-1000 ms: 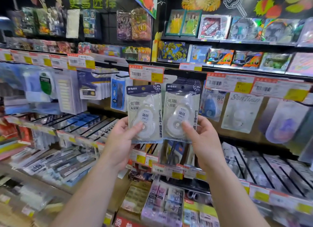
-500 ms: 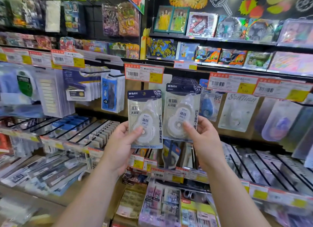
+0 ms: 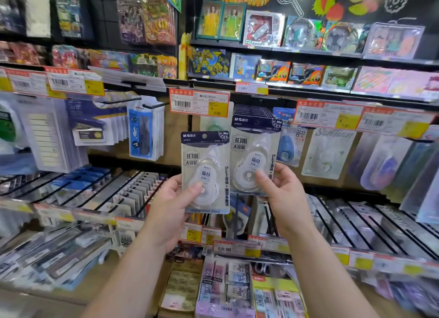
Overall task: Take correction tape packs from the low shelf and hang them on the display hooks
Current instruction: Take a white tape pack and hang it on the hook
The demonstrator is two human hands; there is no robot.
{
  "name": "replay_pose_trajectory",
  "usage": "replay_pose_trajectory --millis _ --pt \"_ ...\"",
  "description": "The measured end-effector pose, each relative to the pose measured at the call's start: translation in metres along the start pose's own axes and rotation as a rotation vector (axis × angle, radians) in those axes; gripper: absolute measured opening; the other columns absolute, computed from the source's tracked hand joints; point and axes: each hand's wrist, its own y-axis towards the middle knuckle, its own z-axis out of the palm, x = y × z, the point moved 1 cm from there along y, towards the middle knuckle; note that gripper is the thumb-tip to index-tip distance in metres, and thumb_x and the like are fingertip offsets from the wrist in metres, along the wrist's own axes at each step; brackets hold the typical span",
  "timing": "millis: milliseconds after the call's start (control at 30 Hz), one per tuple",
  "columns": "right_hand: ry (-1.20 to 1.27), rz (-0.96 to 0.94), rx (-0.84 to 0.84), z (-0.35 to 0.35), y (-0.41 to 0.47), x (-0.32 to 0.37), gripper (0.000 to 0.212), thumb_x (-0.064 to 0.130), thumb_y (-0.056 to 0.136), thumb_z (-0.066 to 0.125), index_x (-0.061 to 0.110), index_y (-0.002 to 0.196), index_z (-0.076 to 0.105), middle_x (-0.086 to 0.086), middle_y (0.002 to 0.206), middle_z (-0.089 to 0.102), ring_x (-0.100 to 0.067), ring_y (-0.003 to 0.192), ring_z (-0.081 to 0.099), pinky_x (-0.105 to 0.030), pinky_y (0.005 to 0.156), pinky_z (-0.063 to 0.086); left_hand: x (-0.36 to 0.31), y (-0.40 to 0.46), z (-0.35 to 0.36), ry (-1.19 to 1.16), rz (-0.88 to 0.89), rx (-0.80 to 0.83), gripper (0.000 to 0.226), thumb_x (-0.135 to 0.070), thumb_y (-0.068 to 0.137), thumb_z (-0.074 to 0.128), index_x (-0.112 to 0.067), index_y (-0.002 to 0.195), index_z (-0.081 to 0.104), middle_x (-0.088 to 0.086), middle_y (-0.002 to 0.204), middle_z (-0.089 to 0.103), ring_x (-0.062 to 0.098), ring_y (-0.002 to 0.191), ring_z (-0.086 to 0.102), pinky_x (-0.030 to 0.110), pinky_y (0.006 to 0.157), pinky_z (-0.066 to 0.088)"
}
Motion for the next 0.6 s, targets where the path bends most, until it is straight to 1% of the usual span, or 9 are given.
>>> replay_pose_trajectory --millis 100,167,233,333,433,567,600 --pt "0.012 0.008 -0.014 0.0 0.002 -0.002 0.032 0.014 0.091 0.067 0.013 0.121 0.058 0.003 0.097 0.077 -0.011 0.09 0.074 -0.018 0.071 0.056 0.0 0.003 0.0 0.002 0.008 0.018 0.034 -0.017 0.083 0.065 -0.013 0.116 0.061 0.004 0.105 0.077 0.019 0.093 0.074 0.036 0.081 0.053" --pt "0.029 0.013 -0.02 -0.001 0.002 -0.003 0.03 0.015 0.09 0.067 0.014 0.119 0.058 0.003 0.097 0.077 -0.011 0.089 0.074 -0.019 0.07 0.056 0.0 0.005 0.0 0.0 0.008 0.028 0.041 -0.02 0.079 0.066 -0.012 0.119 0.06 0.006 0.107 0.076 0.02 0.096 0.073 0.037 0.083 0.053" --pt "0.048 0.023 -0.031 -0.001 0.003 -0.004 0.027 0.015 0.091 0.067 0.017 0.116 0.058 0.006 0.094 0.077 -0.01 0.088 0.074 -0.018 0.069 0.056 0.001 0.006 0.001 0.004 0.002 0.03 0.044 -0.021 0.077 0.067 -0.012 0.12 0.06 0.006 0.108 0.076 0.022 0.099 0.072 0.039 0.086 0.053" --pt "0.041 0.03 -0.04 -0.003 0.005 -0.005 0.025 0.015 0.091 0.067 0.02 0.114 0.058 0.007 0.094 0.077 -0.009 0.088 0.074 -0.017 0.069 0.056 0.003 0.008 0.002 0.007 -0.014 0.027 0.037 -0.018 0.083 0.066 -0.013 0.119 0.06 0.006 0.109 0.076 0.024 0.101 0.072 0.041 0.089 0.053" --pt "0.0 0.028 -0.055 -0.003 0.008 -0.007 0.028 0.018 0.09 0.069 0.019 0.116 0.059 0.003 0.101 0.076 -0.007 0.091 0.073 -0.015 0.071 0.056 0.004 0.01 0.004 0.012 -0.025 0.027 0.032 -0.014 0.089 0.063 -0.013 0.121 0.06 0.007 0.109 0.075 0.024 0.101 0.072 0.041 0.087 0.053" --pt "-0.055 0.04 -0.087 -0.003 0.014 -0.013 0.027 0.023 0.089 0.071 0.02 0.114 0.061 0.001 0.106 0.074 -0.01 0.095 0.071 -0.025 0.082 0.056 0.005 0.011 0.004 0.025 -0.029 0.022 0.032 -0.014 0.09 0.063 -0.013 0.122 0.06 0.006 0.109 0.075 0.025 0.102 0.072 0.041 0.088 0.053" --pt "-0.057 0.043 -0.089 -0.003 0.015 -0.014 0.027 0.024 0.089 0.071 0.02 0.113 0.061 0.001 0.106 0.074 -0.01 0.095 0.071 -0.025 0.082 0.055 0.005 0.011 0.004 0.026 -0.028 0.019 0.033 -0.014 0.089 0.064 -0.013 0.122 0.06 0.006 0.109 0.075 0.024 0.102 0.072 0.04 0.087 0.053"
